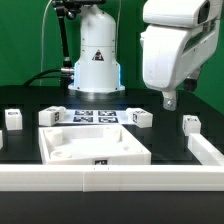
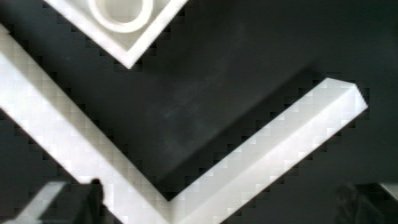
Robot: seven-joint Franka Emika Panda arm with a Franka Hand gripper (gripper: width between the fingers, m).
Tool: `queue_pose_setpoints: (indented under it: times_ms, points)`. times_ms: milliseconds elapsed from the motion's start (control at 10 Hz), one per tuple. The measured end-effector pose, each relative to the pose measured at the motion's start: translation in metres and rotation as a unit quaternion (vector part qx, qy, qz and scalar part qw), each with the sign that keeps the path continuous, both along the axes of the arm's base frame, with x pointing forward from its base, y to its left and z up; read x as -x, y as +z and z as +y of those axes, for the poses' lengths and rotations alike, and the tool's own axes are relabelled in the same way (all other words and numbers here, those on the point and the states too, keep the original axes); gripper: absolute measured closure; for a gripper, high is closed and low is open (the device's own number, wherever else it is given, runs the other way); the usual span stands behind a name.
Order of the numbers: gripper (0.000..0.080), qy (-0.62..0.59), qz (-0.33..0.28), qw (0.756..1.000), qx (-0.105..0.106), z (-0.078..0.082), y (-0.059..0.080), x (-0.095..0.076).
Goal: Assemble one leg
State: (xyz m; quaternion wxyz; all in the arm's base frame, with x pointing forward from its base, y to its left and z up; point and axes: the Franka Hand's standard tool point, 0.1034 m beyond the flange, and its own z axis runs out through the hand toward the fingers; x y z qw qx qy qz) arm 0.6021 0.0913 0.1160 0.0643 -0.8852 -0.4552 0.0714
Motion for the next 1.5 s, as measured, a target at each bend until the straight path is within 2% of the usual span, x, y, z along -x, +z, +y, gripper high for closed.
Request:
queue_pose_setpoints:
  times_ms: [800, 900, 1200, 1400, 1500]
  points:
    - [0.0150, 0.009, -0.004, 1.000, -0.001, -0.002, -0.002, 0.000]
    - [0.0150, 0.046, -0.019, 0.999, -0.009, -0.008, -0.008, 0.005]
    - [0.0150, 0.174, -0.053, 0.983, -0.027, -0.038, -0.025, 0.020]
    - [0.0150, 0.237, -0.072, 0.969, -0.022, -0.056, -0.024, 0.017]
    - [0.0150, 0.229, -0.062, 0.971, -0.022, -0.064, -0.023, 0.018]
